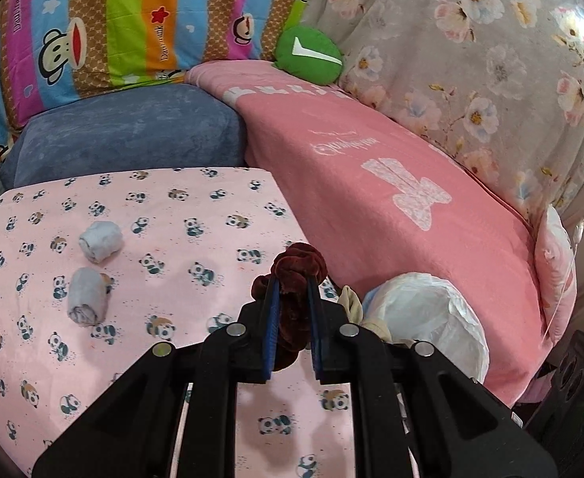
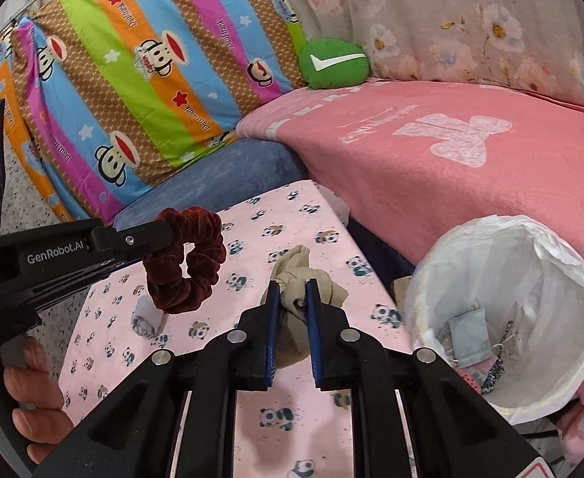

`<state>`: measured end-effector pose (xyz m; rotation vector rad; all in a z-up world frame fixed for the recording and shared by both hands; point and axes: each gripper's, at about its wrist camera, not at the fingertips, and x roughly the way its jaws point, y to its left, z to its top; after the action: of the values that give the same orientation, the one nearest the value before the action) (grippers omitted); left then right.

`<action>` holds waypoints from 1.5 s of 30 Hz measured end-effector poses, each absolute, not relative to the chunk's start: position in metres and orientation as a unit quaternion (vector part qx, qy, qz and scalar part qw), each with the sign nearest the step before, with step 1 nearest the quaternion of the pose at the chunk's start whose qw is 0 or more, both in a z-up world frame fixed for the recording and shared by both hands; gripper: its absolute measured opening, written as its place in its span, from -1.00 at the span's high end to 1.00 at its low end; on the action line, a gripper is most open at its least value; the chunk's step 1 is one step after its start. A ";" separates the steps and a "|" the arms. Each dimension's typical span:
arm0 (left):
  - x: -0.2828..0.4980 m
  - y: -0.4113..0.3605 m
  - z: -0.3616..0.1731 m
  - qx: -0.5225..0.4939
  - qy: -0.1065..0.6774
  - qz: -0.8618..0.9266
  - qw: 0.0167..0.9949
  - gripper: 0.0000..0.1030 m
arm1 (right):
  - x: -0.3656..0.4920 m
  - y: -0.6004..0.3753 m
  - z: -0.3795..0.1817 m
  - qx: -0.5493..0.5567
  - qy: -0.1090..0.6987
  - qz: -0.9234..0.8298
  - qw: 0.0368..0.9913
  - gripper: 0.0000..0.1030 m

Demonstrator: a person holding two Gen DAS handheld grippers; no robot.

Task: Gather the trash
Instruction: 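Carry the scrunchie and cloth over the trash bin and open both grippers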

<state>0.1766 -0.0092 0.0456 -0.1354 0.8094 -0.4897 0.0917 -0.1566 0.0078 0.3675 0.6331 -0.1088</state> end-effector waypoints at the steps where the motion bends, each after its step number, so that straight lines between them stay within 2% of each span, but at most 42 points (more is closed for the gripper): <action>1: 0.175 -0.017 0.046 -0.062 0.391 -0.241 0.886 0.75 | 0.087 -0.166 0.009 0.184 0.306 -0.059 0.932 0.75; 15: 0.133 -0.135 0.042 -0.008 0.405 -0.323 0.855 0.74 | 0.025 -0.276 0.004 0.241 0.279 -0.149 0.918 0.75; 26: 0.124 -0.179 0.035 0.010 0.415 -0.351 0.839 0.71 | 0.011 -0.313 -0.007 0.256 0.276 -0.180 0.909 0.75; 28: 0.125 -0.182 0.034 0.005 0.418 -0.352 0.837 0.61 | 0.011 -0.316 -0.008 0.258 0.275 -0.183 0.908 0.75; 30: 0.125 -0.181 0.034 0.001 0.415 -0.347 0.841 0.17 | 0.010 -0.320 -0.009 0.260 0.275 -0.185 0.907 0.75; 31: 0.126 -0.180 0.035 0.000 0.411 -0.344 0.844 0.13 | 0.010 -0.321 -0.009 0.261 0.275 -0.186 0.907 0.75; 38: 0.131 -0.169 0.032 -0.002 0.412 -0.329 0.849 0.09 | 0.014 -0.319 -0.010 0.258 0.277 -0.181 0.908 0.74; 41: 0.132 -0.163 0.030 0.000 0.412 -0.321 0.852 0.00 | 0.018 -0.314 -0.009 0.253 0.275 -0.182 0.909 0.62; 44: 0.133 -0.158 0.028 0.001 0.412 -0.316 0.855 -0.01 | 0.022 -0.308 -0.008 0.244 0.276 -0.179 0.912 0.35; 45: 0.134 -0.156 0.027 0.001 0.412 -0.314 0.855 -0.01 | 0.023 -0.306 -0.007 0.243 0.275 -0.177 0.913 0.32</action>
<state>0.1338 -0.1557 0.0273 0.0012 0.8669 -0.6604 0.0228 -0.3058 -0.0069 0.5001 0.5675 -0.3648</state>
